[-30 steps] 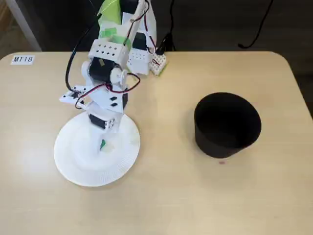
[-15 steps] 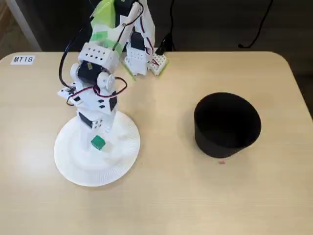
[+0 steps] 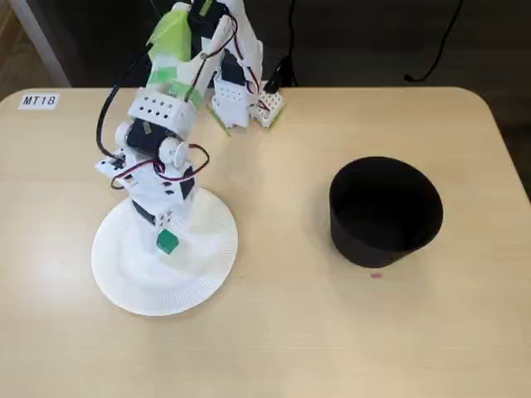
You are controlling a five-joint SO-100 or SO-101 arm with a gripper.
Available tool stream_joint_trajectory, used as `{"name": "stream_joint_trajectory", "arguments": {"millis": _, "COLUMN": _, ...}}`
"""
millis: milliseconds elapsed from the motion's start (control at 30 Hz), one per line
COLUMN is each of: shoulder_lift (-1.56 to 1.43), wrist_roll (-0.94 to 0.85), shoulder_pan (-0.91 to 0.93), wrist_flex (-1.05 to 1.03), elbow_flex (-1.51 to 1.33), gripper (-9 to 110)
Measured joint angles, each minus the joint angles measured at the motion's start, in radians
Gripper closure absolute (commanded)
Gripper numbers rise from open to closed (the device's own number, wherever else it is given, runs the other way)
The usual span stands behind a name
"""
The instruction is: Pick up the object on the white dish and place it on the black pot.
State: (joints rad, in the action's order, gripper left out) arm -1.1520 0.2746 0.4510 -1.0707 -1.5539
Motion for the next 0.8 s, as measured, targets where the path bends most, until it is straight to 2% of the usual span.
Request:
{"name": "stream_joint_trajectory", "arguments": {"millis": 167, "shoulder_lift": 0.04, "wrist_roll": -0.012, "shoulder_pan": 0.0, "wrist_flex": -0.011, "elbow_flex": 0.061, "gripper": 81}}
{"name": "stream_joint_trajectory", "arguments": {"millis": 433, "shoulder_lift": 0.12, "wrist_roll": -0.02, "shoulder_pan": 0.0, "wrist_flex": -0.06, "elbow_flex": 0.17, "gripper": 101}}
{"name": "stream_joint_trajectory", "arguments": {"millis": 800, "shoulder_lift": 0.175, "wrist_roll": -0.06, "shoulder_pan": -0.003, "wrist_flex": -0.14, "elbow_flex": 0.267, "gripper": 101}}
